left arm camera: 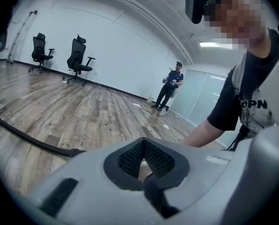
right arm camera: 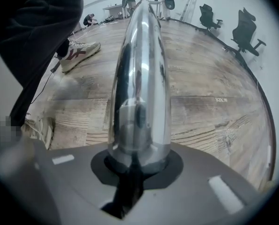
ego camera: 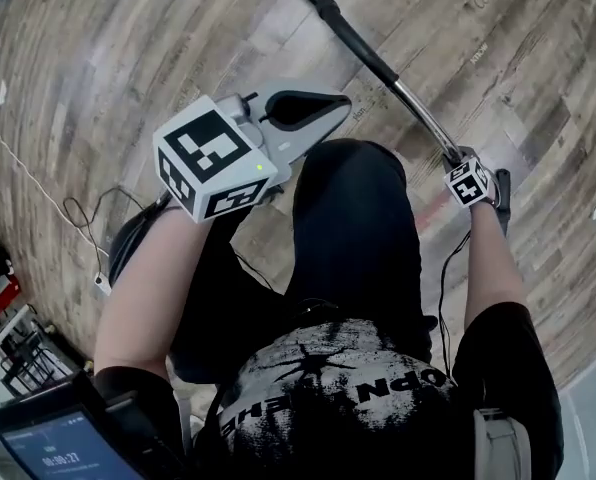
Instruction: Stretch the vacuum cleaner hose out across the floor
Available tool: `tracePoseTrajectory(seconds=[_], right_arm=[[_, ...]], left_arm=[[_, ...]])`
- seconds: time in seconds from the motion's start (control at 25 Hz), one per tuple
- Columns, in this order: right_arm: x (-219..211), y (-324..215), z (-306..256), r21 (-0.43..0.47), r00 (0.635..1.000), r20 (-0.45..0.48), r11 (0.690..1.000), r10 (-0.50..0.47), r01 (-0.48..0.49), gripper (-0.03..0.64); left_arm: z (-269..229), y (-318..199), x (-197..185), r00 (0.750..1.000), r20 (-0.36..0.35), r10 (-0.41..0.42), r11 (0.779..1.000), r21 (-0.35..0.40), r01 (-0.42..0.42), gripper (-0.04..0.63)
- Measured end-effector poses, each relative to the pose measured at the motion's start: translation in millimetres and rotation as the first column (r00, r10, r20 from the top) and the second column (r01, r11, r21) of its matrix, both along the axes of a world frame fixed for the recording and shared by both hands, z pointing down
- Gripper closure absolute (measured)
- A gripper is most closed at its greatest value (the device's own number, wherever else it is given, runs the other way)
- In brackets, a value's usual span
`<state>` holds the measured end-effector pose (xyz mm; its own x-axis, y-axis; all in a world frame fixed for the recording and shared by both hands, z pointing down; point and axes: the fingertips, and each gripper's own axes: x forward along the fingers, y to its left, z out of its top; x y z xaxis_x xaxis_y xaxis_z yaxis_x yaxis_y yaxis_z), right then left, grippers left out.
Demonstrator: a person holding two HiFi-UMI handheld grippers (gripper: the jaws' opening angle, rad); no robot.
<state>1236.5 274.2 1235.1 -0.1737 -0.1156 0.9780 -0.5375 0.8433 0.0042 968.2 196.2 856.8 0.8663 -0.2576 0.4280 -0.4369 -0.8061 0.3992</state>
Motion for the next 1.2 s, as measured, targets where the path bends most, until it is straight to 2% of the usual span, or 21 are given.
tracePoseTrajectory(seconds=[0.16, 0.32, 0.44, 0.56, 0.72, 0.88, 0.96, 1.08, 1.2], right_arm=[[1.5, -2.3, 12.5, -0.008, 1.000, -0.006, 1.000, 0.018, -0.019, 0.558], [-6.7, 6.0, 15.5, -0.070, 1.000, 0.007, 0.997, 0.010, -0.010, 0.538], [-10.3, 16.0, 20.0, -0.127, 0.999, 0.015, 0.991, 0.047, -0.045, 0.493], [-9.5, 32.3, 29.1, -0.200, 0.995, -0.007, 0.975, 0.101, -0.101, 0.393], [-1.9, 33.6, 33.1, -0.170, 0.993, -0.111, 0.984, 0.033, -0.052, 0.395], [-5.2, 29.4, 28.9, -0.159, 0.993, -0.121, 0.987, -0.008, -0.012, 0.393], [2.4, 34.8, 26.4, -0.183, 0.990, -0.139, 0.983, 0.003, -0.029, 0.399], [22.6, 55.7, 22.6, -0.260, 0.978, -0.201, 0.960, 0.046, -0.099, 0.399], [15.6, 57.5, 19.3, -0.275, 0.984, -0.161, 0.955, 0.072, -0.114, 0.417]], left_arm=[[2.1, 11.8, -5.2, 0.999, 0.033, -0.010, 1.000, 0.030, 0.009, 0.595], [12.7, 19.8, -13.5, 0.998, 0.058, -0.010, 1.000, 0.002, 0.010, 0.595], [12.6, 21.2, -14.1, 0.998, 0.061, -0.001, 1.000, -0.001, 0.001, 0.595], [8.7, 21.7, -13.2, 0.998, 0.056, 0.003, 1.000, 0.007, -0.003, 0.595], [12.9, 24.4, -15.8, 0.998, 0.064, 0.002, 1.000, -0.004, -0.001, 0.595], [9.1, 25.8, -12.8, 0.998, 0.060, 0.016, 1.000, 0.002, -0.016, 0.595], [6.2, 24.6, -9.3, 0.998, 0.055, 0.025, 1.000, 0.011, -0.026, 0.595], [2.2, 23.2, -7.2, 0.999, 0.040, 0.031, 0.999, 0.017, -0.032, 0.595], [2.1, 22.3, -10.1, 0.999, 0.039, 0.029, 0.999, 0.018, -0.030, 0.595]])
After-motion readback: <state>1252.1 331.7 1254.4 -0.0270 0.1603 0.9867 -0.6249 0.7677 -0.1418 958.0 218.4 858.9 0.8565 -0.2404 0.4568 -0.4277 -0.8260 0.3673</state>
